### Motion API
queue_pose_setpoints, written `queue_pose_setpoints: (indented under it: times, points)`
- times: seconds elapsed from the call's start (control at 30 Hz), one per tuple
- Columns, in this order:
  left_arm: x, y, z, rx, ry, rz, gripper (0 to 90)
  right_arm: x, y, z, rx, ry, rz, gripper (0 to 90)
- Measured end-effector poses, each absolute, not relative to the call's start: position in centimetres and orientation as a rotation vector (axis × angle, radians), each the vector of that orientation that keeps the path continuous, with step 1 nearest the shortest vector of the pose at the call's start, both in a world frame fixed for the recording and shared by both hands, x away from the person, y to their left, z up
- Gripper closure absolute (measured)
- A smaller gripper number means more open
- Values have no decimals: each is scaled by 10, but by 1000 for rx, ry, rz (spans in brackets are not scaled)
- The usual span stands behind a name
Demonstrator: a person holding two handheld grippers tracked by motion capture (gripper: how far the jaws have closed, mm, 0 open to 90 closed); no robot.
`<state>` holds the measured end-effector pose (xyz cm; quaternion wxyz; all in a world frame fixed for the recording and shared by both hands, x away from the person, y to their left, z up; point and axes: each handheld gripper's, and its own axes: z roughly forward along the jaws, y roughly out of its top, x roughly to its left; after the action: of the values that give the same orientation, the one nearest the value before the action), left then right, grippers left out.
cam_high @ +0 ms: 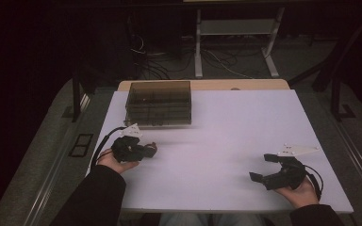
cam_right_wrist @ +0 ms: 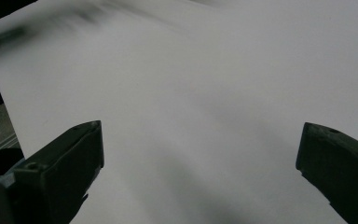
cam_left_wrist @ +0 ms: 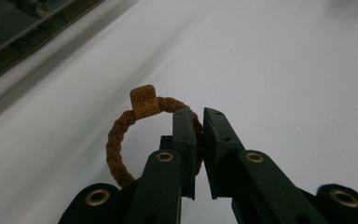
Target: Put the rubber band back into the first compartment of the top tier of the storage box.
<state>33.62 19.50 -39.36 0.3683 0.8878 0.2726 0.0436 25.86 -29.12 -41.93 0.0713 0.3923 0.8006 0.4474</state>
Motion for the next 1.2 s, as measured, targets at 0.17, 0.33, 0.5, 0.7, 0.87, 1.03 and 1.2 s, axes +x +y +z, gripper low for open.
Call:
queue_pose_setpoints:
  times: [0.17,0.33,0.5,0.7,0.87,1.03,1.2]
  points:
    - [338,197,-389,2272,702,123,822,259,-291,-419,1181,2407,1345,5]
    - [339,199,-385,2263,705,135,822,259,-291,-419,1179,2408,1343,5]
    - [343,203,-382,2240,715,144,822,259,-291,-419,1181,2407,1344,5]
    - [345,206,-376,2226,726,161,822,259,-291,-420,1179,2408,1345,5]
    - [347,207,-371,2212,736,164,822,259,-291,-419,1181,2406,1345,5]
    - [349,209,-367,2216,727,165,822,259,-291,-420,1179,2408,1344,5]
    - [354,209,-360,2230,710,167,822,259,-291,-419,1183,2408,1346,5]
